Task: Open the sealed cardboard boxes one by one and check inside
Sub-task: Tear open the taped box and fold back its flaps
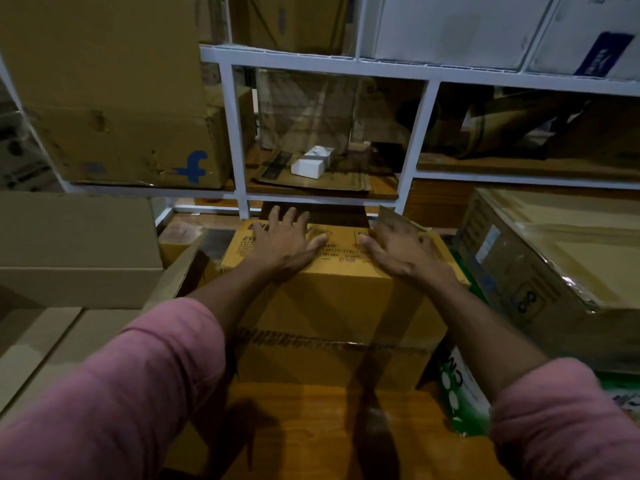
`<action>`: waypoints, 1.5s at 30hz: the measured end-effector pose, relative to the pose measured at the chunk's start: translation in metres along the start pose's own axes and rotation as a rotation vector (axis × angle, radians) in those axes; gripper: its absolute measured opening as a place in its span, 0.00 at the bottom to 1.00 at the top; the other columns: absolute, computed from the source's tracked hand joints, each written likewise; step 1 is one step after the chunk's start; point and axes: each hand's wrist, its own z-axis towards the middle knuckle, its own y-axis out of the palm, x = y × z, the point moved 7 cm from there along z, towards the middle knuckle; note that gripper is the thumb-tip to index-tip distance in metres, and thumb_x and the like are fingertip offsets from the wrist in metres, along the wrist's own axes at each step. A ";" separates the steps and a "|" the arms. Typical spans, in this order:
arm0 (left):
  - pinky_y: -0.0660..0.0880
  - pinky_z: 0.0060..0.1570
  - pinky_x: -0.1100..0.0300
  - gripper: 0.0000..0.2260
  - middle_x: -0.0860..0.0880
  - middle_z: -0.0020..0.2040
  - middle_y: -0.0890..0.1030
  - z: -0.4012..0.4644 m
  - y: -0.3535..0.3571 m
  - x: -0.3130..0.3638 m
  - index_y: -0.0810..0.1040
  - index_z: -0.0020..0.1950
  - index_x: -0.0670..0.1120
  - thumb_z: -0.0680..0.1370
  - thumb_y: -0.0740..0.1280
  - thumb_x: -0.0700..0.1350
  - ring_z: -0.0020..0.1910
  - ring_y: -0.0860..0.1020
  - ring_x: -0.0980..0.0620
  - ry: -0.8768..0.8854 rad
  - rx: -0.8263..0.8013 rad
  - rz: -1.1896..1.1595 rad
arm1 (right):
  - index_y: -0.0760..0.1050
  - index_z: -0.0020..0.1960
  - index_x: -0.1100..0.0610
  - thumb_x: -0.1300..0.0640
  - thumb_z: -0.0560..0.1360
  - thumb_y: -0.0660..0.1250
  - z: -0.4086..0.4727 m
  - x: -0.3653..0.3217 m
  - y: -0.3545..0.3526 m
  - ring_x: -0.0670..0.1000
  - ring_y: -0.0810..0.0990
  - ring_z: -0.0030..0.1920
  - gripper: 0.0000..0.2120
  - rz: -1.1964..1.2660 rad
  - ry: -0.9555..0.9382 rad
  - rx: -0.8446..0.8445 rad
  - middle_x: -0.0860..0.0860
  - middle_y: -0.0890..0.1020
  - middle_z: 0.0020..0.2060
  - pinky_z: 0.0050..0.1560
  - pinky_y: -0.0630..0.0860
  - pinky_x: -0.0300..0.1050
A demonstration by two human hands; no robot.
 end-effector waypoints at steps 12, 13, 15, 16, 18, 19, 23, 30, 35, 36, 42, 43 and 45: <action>0.42 0.71 0.24 0.41 0.45 0.82 0.55 -0.104 0.004 0.007 0.52 0.82 0.56 0.75 0.44 0.77 0.82 0.47 0.39 0.054 0.166 0.010 | 0.57 0.78 0.41 0.24 0.75 0.45 -0.100 -0.022 -0.007 0.61 0.59 0.76 0.37 -0.083 -0.042 0.196 0.57 0.65 0.76 0.73 0.54 0.67; 0.42 0.71 0.24 0.41 0.45 0.82 0.54 -0.119 0.004 0.009 0.52 0.82 0.55 0.75 0.44 0.77 0.82 0.47 0.39 0.058 0.190 0.008 | 0.57 0.78 0.41 0.24 0.76 0.45 -0.116 -0.024 -0.009 0.61 0.60 0.76 0.36 -0.089 -0.048 0.226 0.57 0.65 0.75 0.73 0.55 0.67; 0.41 0.71 0.23 0.41 0.44 0.82 0.54 -0.150 0.005 0.014 0.51 0.82 0.55 0.75 0.44 0.77 0.82 0.46 0.39 0.068 0.236 0.009 | 0.56 0.78 0.41 0.24 0.76 0.46 -0.146 -0.028 -0.007 0.60 0.59 0.76 0.36 -0.112 -0.047 0.275 0.56 0.65 0.75 0.74 0.54 0.67; 0.42 0.70 0.23 0.40 0.44 0.82 0.54 -0.164 0.005 0.016 0.51 0.82 0.55 0.75 0.44 0.76 0.81 0.46 0.38 0.073 0.267 0.013 | 0.55 0.79 0.42 0.25 0.77 0.46 -0.159 -0.029 -0.004 0.60 0.58 0.76 0.36 -0.116 -0.044 0.291 0.56 0.64 0.75 0.74 0.53 0.68; 0.42 0.70 0.23 0.40 0.44 0.82 0.54 -0.190 0.010 0.017 0.52 0.81 0.54 0.76 0.45 0.75 0.81 0.47 0.38 0.081 0.326 0.030 | 0.55 0.79 0.43 0.25 0.77 0.47 -0.182 -0.031 0.005 0.59 0.55 0.77 0.36 -0.117 -0.046 0.306 0.55 0.61 0.76 0.76 0.50 0.69; 0.42 0.71 0.24 0.39 0.43 0.82 0.54 -0.202 0.014 0.017 0.52 0.82 0.54 0.76 0.45 0.75 0.81 0.47 0.37 0.085 0.347 0.043 | 0.54 0.80 0.43 0.25 0.77 0.48 -0.193 -0.032 0.010 0.59 0.54 0.78 0.37 -0.116 -0.052 0.305 0.55 0.60 0.76 0.76 0.49 0.70; 0.42 0.71 0.24 0.40 0.41 0.80 0.55 -0.239 0.049 0.009 0.53 0.82 0.52 0.76 0.52 0.74 0.80 0.49 0.34 0.103 0.330 0.072 | 0.54 0.80 0.45 0.25 0.77 0.51 -0.229 -0.039 0.038 0.61 0.55 0.78 0.39 -0.167 -0.078 0.287 0.56 0.59 0.73 0.77 0.42 0.70; 0.44 0.75 0.30 0.35 0.42 0.82 0.54 -0.270 0.138 -0.006 0.52 0.82 0.49 0.82 0.50 0.68 0.81 0.50 0.39 0.104 -0.098 0.041 | 0.54 0.80 0.47 0.36 0.82 0.55 -0.255 -0.041 0.133 0.60 0.69 0.71 0.31 -0.046 -0.014 -0.039 0.56 0.65 0.73 0.70 0.68 0.63; 0.48 0.77 0.35 0.34 0.42 0.82 0.54 -0.272 0.178 -0.019 0.55 0.81 0.47 0.82 0.45 0.67 0.81 0.50 0.40 0.112 -0.257 0.033 | 0.56 0.79 0.47 0.33 0.82 0.45 -0.258 -0.033 0.188 0.62 0.68 0.72 0.31 0.016 0.042 -0.243 0.56 0.67 0.76 0.72 0.65 0.62; 0.50 0.77 0.36 0.33 0.42 0.82 0.54 -0.270 0.179 -0.019 0.56 0.80 0.47 0.82 0.45 0.67 0.81 0.51 0.40 0.116 -0.240 0.032 | 0.55 0.80 0.46 0.29 0.79 0.40 -0.257 -0.030 0.192 0.61 0.71 0.71 0.35 0.027 0.043 -0.255 0.56 0.69 0.75 0.69 0.69 0.62; 0.53 0.77 0.39 0.31 0.42 0.82 0.55 -0.227 0.179 -0.006 0.59 0.79 0.47 0.83 0.46 0.66 0.81 0.52 0.41 0.123 -0.144 -0.003 | 0.46 0.83 0.41 0.17 0.61 0.25 -0.231 -0.015 0.213 0.59 0.57 0.80 0.56 0.204 0.061 -0.349 0.54 0.54 0.82 0.78 0.59 0.58; 0.52 0.76 0.37 0.31 0.43 0.83 0.51 -0.220 0.184 -0.002 0.56 0.80 0.48 0.83 0.46 0.66 0.81 0.50 0.41 0.131 -0.168 -0.025 | 0.45 0.82 0.40 0.17 0.62 0.26 -0.229 -0.017 0.216 0.58 0.55 0.81 0.54 0.215 0.067 -0.352 0.52 0.52 0.83 0.79 0.56 0.57; 0.48 0.74 0.31 0.31 0.47 0.84 0.45 -0.210 0.196 0.001 0.50 0.82 0.53 0.83 0.46 0.66 0.82 0.44 0.39 0.121 -0.238 -0.045 | 0.46 0.82 0.39 0.21 0.70 0.31 -0.227 -0.023 0.220 0.56 0.50 0.82 0.45 0.207 0.063 -0.326 0.48 0.48 0.83 0.81 0.50 0.56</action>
